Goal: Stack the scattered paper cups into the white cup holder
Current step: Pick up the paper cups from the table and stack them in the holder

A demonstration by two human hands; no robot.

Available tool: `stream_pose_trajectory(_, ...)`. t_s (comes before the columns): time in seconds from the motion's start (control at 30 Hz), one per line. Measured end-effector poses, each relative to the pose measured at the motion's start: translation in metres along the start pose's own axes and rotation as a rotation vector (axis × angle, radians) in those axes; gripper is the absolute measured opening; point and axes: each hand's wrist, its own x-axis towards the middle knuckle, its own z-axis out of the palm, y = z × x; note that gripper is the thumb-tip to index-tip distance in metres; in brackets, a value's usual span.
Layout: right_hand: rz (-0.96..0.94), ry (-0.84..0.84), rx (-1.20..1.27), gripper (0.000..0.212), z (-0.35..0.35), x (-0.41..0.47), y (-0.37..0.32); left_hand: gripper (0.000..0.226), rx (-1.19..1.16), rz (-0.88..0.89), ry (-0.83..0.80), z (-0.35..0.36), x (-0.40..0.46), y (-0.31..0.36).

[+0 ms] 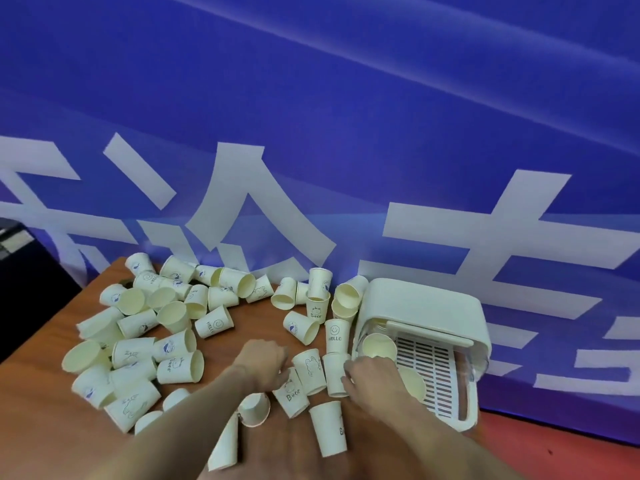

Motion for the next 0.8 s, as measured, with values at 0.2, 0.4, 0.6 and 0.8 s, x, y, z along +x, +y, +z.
stream_pose_trajectory(0.2,-0.018,0.014,-0.023,0.031,-0.025,0.048,-0.042,0.033,-0.034,-0.122,0.034,-0.002,-0.015,-0.051)
stream_pose_trajectory(0.4,0.081,0.021,0.003,0.029,-0.029,0.091,-0.063,0.026,-0.120,-0.226,0.028,0.015,-0.017,-0.095)
stream_pose_trajectory(0.6,0.286,-0.051,0.105,0.026,-0.006,0.124,-0.073,0.033,-0.160,-0.223,-0.006,0.038,-0.001,-0.123)
stream_pose_trajectory(0.8,0.478,-0.139,0.191,0.026,0.022,0.155,-0.075,0.038,-0.261,-0.186,-0.054,0.066,0.029,-0.142)
